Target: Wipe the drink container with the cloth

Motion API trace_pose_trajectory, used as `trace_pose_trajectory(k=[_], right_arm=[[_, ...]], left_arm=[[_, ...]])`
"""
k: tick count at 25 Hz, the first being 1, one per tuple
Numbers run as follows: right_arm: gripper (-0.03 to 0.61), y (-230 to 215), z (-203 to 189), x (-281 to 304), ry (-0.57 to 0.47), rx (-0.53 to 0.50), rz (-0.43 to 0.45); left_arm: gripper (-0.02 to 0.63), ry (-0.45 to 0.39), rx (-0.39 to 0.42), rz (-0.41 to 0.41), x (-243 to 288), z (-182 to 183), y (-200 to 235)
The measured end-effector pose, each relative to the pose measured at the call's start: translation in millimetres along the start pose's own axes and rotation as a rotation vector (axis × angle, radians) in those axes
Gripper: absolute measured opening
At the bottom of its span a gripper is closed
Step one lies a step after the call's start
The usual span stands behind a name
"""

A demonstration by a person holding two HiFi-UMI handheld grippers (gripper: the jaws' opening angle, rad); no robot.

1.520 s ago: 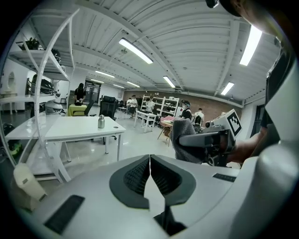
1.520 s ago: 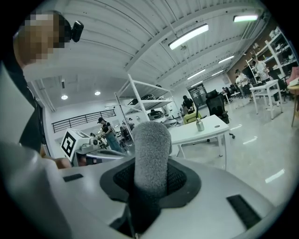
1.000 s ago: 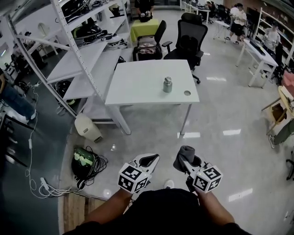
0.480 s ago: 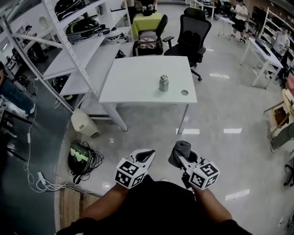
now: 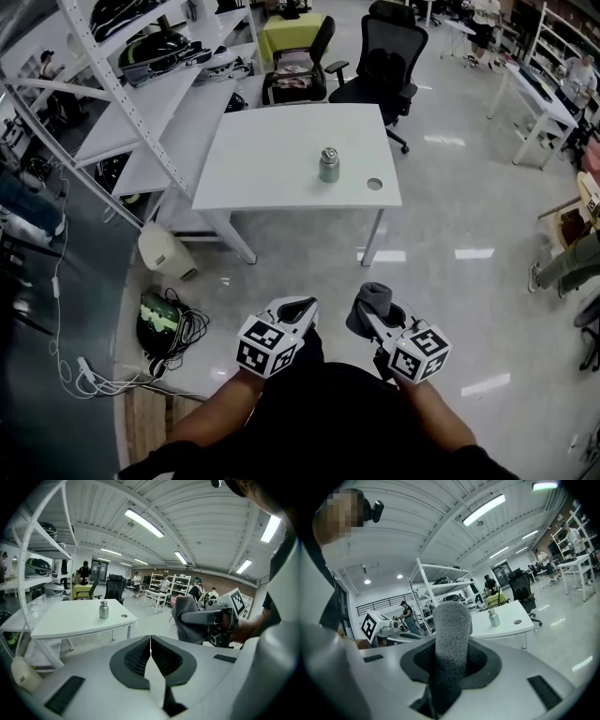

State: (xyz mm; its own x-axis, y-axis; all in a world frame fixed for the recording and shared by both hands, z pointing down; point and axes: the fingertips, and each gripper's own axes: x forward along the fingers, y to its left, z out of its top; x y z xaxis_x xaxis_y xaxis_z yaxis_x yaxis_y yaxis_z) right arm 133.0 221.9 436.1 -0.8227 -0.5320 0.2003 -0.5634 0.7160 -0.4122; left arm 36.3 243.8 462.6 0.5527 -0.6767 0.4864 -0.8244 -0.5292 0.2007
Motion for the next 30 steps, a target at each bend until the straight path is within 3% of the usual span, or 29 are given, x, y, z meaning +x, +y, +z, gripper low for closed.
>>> trace_pose_trajectory(k=[7,16,30], right_arm=[[0.11,-32,15,29,0.021,0.002,-0.039],[0.11,-65,54,106,0.055,-0.036,-0.061],[0.11,-111,104,209,0.061,-0.087,-0.159]], left_arm=[[0.017,-0.034,0.012,-0.02,32,38,36],[0.017,-0.042,-0.006,-0.017,60,75,118],[0.017,-0.056,0.09,-0.078,98,123,229]])
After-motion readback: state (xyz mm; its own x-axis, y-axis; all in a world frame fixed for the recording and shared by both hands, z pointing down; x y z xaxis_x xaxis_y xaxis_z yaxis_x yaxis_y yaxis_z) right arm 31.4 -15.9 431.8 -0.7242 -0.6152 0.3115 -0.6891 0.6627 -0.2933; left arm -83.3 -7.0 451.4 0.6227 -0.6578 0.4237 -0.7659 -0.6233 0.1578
